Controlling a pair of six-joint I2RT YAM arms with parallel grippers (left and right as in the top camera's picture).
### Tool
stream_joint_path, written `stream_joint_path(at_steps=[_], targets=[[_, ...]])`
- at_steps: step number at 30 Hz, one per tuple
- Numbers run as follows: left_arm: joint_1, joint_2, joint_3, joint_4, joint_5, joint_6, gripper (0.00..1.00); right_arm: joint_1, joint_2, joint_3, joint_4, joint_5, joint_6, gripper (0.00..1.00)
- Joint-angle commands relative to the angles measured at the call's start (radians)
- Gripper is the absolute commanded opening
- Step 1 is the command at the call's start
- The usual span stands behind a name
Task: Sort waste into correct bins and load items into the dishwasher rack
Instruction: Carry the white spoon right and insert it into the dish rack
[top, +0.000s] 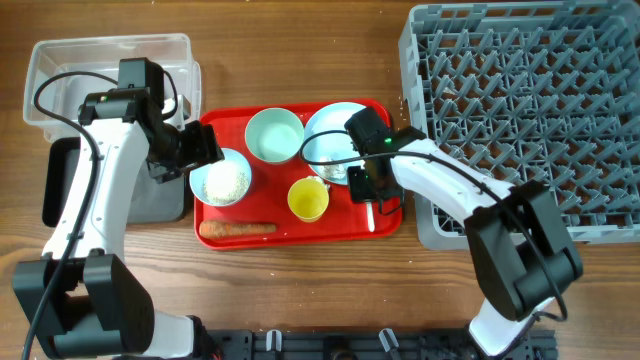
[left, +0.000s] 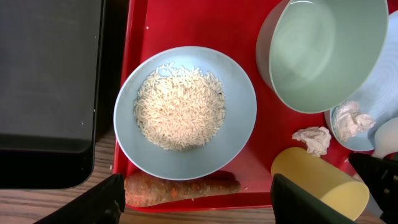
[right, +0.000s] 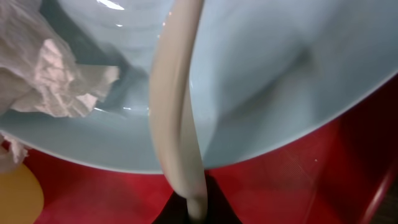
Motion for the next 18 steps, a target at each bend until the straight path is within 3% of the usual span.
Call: stream_joint_path(at_steps=[1,8,11,18], targets=[[-0.002,-0.014,0.001,0.003,-0.010,0.005,0.75,-0.008,-0.103,0.017,-0.016,0.035,-0.003,0.04],[-0.002,-0.014,0.001,0.003,-0.010,0.005,0.75,-0.039,-0.330,0.018,-0.114,0.181,-0.013,0.04],[-0.002,-0.014,0.001,0.003,-0.010,0.005,0.75,-0.097,-0.418,0.018,-0.130,0.201,-0.084,0.04],[-0.002,-0.014,0.001,0.003,-0.010,0.005,0.75,-0.290,-0.434,0.016,-0.164,0.185,-0.229,0.04]])
